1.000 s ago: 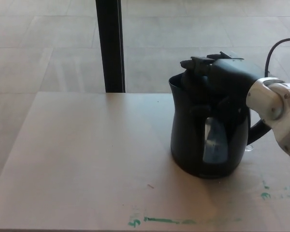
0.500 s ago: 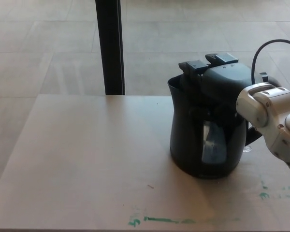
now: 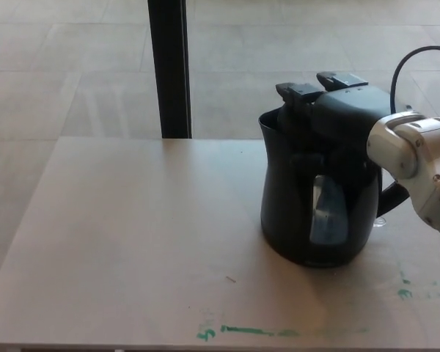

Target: The robot uses its right hand to push down on the lid of a kettle kept in the middle of the desk to close it

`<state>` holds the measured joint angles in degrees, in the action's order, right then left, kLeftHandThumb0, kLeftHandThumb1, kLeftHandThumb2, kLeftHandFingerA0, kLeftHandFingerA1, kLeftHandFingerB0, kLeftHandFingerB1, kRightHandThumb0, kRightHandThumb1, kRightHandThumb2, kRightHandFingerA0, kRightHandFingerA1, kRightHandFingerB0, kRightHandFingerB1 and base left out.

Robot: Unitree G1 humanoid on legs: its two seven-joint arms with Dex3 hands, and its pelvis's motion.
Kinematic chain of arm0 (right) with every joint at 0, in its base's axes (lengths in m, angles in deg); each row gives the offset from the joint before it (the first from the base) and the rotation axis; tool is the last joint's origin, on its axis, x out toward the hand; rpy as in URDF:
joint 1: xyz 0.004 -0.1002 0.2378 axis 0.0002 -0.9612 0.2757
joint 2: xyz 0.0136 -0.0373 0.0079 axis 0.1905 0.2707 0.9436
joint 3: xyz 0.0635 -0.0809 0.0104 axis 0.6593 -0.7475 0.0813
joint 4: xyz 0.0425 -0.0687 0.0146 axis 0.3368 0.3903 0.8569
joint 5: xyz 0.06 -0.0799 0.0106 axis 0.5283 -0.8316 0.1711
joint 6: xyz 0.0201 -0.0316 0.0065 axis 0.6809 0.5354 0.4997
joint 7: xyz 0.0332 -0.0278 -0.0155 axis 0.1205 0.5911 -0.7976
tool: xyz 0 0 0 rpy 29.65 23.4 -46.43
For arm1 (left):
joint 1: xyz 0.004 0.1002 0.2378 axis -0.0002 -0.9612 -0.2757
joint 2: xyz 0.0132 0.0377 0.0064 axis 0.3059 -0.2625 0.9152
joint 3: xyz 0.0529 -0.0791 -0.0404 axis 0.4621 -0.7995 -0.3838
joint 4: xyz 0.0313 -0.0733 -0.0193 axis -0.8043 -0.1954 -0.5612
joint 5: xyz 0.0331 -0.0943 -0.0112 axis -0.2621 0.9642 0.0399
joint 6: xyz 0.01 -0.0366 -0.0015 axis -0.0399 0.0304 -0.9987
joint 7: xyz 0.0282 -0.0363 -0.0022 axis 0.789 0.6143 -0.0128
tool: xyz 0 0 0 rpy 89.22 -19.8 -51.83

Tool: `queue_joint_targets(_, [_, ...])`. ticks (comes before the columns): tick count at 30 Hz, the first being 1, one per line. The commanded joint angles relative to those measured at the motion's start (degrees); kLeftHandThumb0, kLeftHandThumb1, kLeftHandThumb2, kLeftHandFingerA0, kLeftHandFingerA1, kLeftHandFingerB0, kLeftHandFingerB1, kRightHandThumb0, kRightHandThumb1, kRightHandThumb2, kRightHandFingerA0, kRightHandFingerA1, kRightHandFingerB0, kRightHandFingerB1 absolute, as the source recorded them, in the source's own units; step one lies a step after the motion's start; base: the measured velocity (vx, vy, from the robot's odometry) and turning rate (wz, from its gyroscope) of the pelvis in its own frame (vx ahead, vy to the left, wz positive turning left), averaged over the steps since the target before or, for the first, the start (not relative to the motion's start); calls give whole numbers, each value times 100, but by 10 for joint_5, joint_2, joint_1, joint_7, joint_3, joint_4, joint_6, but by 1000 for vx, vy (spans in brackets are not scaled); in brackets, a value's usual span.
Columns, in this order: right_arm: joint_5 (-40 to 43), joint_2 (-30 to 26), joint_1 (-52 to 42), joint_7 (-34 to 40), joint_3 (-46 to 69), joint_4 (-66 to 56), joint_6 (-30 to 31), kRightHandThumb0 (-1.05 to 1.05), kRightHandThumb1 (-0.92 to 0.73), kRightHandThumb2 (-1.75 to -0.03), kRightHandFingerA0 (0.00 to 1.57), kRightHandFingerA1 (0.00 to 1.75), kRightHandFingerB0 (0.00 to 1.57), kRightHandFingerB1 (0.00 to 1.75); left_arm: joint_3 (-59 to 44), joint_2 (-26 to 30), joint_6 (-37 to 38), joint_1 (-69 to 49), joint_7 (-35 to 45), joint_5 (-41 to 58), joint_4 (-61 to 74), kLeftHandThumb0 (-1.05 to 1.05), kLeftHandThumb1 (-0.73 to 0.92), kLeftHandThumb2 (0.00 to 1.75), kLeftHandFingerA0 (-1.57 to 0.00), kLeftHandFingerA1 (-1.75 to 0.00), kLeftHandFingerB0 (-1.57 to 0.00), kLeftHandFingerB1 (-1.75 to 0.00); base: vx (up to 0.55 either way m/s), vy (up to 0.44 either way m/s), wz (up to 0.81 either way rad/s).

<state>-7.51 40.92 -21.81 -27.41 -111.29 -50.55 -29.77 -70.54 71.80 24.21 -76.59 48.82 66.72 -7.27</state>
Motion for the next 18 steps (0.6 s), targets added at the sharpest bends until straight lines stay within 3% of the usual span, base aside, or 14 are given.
queue_joint_targets(1, [70,-40,-10,-172,37,13,25,-104,-79,-127,0,1,0,0,-8,14,-12,-13,16,13,2,-83,74,61,-42,-45,-35,-35,0,0,0])
queue_joint_targets(2, [90,-52,-14,-174,61,-4,21,-105,-92,-86,0,0,0,0,-10,14,-18,-10,12,15,0,-85,63,73,-40,-49,-34,-41,0,0,0])
queue_joint_targets(3, [91,-54,-15,-176,64,-8,20,-105,-92,-86,0,0,0,0,-11,12,-18,-12,12,15,0,-85,63,73,-40,-49,-34,-41,0,0,0])
queue_joint_targets(4, [108,-63,-22,-181,83,-22,19,-105,-79,-125,0,2,0,0,-9,12,-15,-12,8,12,0,-80,74,63,-43,-46,-38,-37,0,0,0])
queue_joint_targets(5, [139,-85,-36,-187,121,-56,24,-105,-78,-122,0,0,0,0,0,12,-8,-15,3,2,-2,-87,64,75,-40,-46,-34,-40,0,0,0])
queue_joint_targets(6, [138,-84,-37,-189,123,-58,24,-105,-78,-122,0,0,0,0,0,12,-8,-15,3,2,-2,-87,64,75,-40,-46,-34,-40,0,0,0])
queue_joint_targets(7, [173,-112,-57,-172,162,-72,-38,-105,-85,-126,0,8,0,0,-3,12,-11,-16,1,6,-1,-80,75,63,-43,-44,-39,-37,0,0,0])
queue_joint_targets(8, [185,-118,-65,-177,180,-87,-30,-105,-82,-123,0,5,0,0,-4,11,-11,-17,2,6,-1,-86,67,71,-41,-45,-35,-38,0,0,0])
queue_joint_targets(10, [253,-137,-104,-222,261,-151,50,-105,-79,-118,0,8,0,3,-5,14,-12,-22,9,8,0,-86,65,72,-40,-46,-33,-39,0,0,0])
queue_joint_targets(14, [324,-169,-163,-250,368,-185,76,-93,-73,-116,0,14,0,11,-7,15,-8,-30,10,9,-1,-84,67,70,-39,-46,-32,-38,0,0,0])
queue_joint_targets(15, [328,-184,-182,-251,392,-185,67,-96,-70,-93,0,17,0,18,-5,14,-3,-34,13,8,1,-84,68,71,-38,-46,-31,-38,0,0,0])
queue_joint_targets(16, [335,-190,-191,-256,410,-186,66,-95,-91,-67,0,15,0,19,-7,14,-6,-34,14,10,1,-85,67,71,-37,-45,-31,-38,0,0,0])
queue_joint_targets(17, [353,-213,-223,-262,466,-177,53,-89,-77,-115,0,18,3,14,-8,15,-10,-33,13,11,0,-74,58,102,-36,-57,-15,-43,0,0,0])
queue_joint_targets(18, [364,-238,-255,-265,520,-167,37,-89,-77,-115,0,18,3,14,-7,16,-10,-34,12,9,-3,-74,58,102,-36,-57,-15,-43,0,0,0])
